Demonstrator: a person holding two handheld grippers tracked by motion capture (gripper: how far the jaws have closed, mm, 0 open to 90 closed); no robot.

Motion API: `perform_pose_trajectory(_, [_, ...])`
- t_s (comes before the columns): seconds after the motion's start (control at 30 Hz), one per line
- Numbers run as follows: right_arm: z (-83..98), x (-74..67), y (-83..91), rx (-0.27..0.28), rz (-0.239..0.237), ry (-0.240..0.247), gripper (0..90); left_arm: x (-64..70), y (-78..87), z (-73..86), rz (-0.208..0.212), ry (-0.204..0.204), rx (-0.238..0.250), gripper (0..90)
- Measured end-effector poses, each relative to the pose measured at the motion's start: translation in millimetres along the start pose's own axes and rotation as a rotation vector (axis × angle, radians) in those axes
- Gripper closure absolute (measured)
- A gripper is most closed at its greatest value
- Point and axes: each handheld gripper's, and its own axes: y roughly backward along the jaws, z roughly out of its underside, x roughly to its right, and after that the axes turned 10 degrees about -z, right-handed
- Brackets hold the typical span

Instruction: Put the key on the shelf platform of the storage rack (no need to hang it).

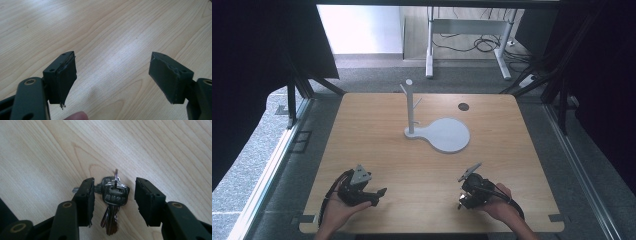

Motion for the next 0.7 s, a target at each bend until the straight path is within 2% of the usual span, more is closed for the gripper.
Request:
perform_pose_trajectory(0.3, [-12.9,4.3,-1.2,0.001,-0.014,-0.027,67.0,-1.0,0.7,0.3,-0.001,0.002,0.000,22.4])
perform_pose_trajectory(0.7, [-14.2,6.2,-2.0,-0.008,-0.032,-0.072,81.6,-1.2,1.0,0.2,-0.003,0.002,0.000,22.4])
